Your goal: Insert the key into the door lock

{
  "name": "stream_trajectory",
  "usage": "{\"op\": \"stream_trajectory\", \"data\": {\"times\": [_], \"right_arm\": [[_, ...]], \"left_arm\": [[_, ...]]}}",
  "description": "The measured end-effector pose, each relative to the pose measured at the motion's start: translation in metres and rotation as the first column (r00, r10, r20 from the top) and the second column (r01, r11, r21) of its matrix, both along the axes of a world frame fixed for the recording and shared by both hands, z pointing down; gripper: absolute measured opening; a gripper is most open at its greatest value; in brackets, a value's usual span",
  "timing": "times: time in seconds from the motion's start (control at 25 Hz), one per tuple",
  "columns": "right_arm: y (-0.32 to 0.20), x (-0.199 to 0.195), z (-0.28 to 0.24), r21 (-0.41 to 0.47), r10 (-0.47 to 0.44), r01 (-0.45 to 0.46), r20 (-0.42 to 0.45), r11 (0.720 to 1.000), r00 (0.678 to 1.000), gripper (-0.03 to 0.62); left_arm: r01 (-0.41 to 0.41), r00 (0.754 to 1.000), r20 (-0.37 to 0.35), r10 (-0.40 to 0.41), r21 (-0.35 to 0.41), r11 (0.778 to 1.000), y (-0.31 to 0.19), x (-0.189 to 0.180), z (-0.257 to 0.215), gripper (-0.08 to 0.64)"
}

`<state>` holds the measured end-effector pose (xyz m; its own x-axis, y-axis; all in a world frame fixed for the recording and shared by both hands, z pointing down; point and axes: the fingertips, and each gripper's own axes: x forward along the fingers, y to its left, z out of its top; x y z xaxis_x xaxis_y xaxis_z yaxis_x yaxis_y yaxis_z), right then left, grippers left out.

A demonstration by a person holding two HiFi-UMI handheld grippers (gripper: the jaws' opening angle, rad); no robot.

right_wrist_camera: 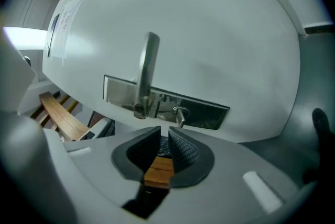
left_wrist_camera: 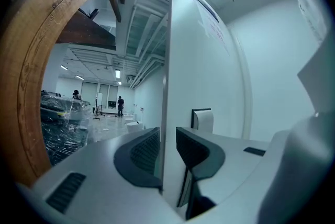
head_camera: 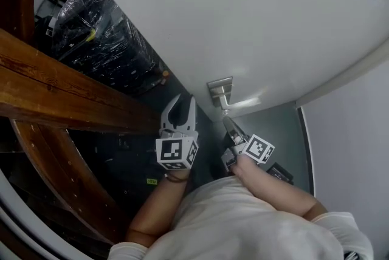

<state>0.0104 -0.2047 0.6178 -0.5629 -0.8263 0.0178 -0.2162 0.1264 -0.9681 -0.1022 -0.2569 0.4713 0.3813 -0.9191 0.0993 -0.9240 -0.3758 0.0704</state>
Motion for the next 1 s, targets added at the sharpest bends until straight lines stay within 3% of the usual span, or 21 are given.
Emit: {"op": "stream_trajectory", "data": {"times": [0.12,0.28,0.52,0.64,0.8,0.88,1.0], "right_arm": [[0.009,-0.003,-0.019,0.054,-0.034,0.041,-0.127,0.998,0.991,0.03],[0.021,-0.006,-0.06,0.192,-0.046,0.114,-0.327,0.975,0.944,0.0],[0.038,-0.006,-0.129,0.378,0.05,0.204,-0.565,0.903,0.823,0.0],[0.048,-0.014,-0.169,0.465,0.139,0.262,-0.666,0.846,0.733,0.0],[0.067,-0.028,-0.21,0.541,0.263,0.331,-0.748,0.773,0.609,0.0],[0.075,-0.035,-0.22,0.556,0.291,0.347,-0.759,0.755,0.582,0.0],[0.083,-0.043,-0.228,0.568,0.306,0.358,-0.76,0.741,0.573,0.0]], "left_arm": [[-0.001,1.0,-0.009,0.001,0.007,1.0,0.013,0.0,-0.005,0.097],[-0.01,1.0,-0.024,0.01,0.008,1.0,0.036,0.004,-0.02,0.091],[-0.025,0.999,-0.023,0.026,0.073,0.997,0.07,0.01,-0.06,0.036],[-0.018,0.999,-0.039,0.02,0.069,0.997,0.088,0.009,-0.073,0.011],[-0.014,0.998,-0.053,0.017,0.073,0.997,0.112,0.012,-0.084,0.007],[-0.015,0.999,-0.041,0.019,0.086,0.996,0.119,0.013,-0.087,0.008],[-0.009,0.999,-0.03,0.013,0.106,0.994,0.126,0.009,-0.092,0.008]]}}
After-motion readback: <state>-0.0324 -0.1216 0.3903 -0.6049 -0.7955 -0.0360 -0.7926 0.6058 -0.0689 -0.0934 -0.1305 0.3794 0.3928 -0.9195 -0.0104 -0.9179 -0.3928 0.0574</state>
